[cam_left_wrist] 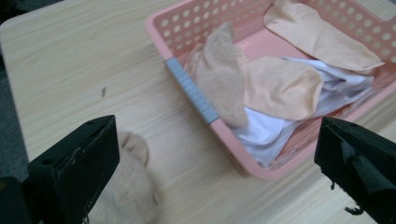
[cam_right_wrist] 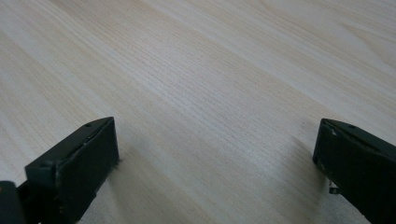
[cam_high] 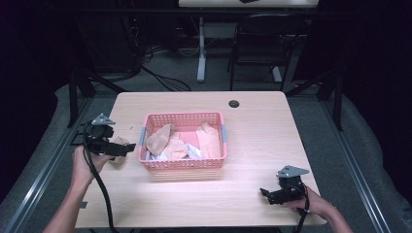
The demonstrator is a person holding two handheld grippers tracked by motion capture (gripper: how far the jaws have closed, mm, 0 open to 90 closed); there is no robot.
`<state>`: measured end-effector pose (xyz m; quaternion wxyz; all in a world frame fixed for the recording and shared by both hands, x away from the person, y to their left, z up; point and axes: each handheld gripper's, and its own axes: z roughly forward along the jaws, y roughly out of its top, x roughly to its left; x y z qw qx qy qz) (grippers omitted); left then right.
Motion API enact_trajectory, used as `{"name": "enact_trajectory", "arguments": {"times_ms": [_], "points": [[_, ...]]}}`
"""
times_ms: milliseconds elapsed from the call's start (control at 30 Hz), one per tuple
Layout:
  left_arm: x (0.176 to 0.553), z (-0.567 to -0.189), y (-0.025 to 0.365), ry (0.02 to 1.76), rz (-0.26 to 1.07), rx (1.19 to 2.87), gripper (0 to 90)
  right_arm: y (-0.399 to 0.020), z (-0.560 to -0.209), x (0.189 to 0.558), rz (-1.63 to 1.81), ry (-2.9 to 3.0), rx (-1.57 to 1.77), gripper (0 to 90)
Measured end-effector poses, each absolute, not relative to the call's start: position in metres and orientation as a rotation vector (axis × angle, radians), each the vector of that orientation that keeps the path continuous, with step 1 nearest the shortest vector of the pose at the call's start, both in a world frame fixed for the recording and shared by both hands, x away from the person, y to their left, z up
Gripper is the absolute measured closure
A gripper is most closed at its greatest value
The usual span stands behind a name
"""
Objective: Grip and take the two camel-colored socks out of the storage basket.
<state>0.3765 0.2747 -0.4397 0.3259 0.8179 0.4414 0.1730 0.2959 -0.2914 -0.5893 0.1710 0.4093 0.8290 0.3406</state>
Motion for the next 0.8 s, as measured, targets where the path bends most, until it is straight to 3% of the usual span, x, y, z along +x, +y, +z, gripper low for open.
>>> {"name": "enact_trajectory", "arguments": {"times_ms": [800], "points": [[0.452, -0.441, 0.207, 0.972, 0.281, 2.405, 0.1, -0.291, -0.589, 0.296, 0.967, 2.354, 1.162, 0.0]]}}
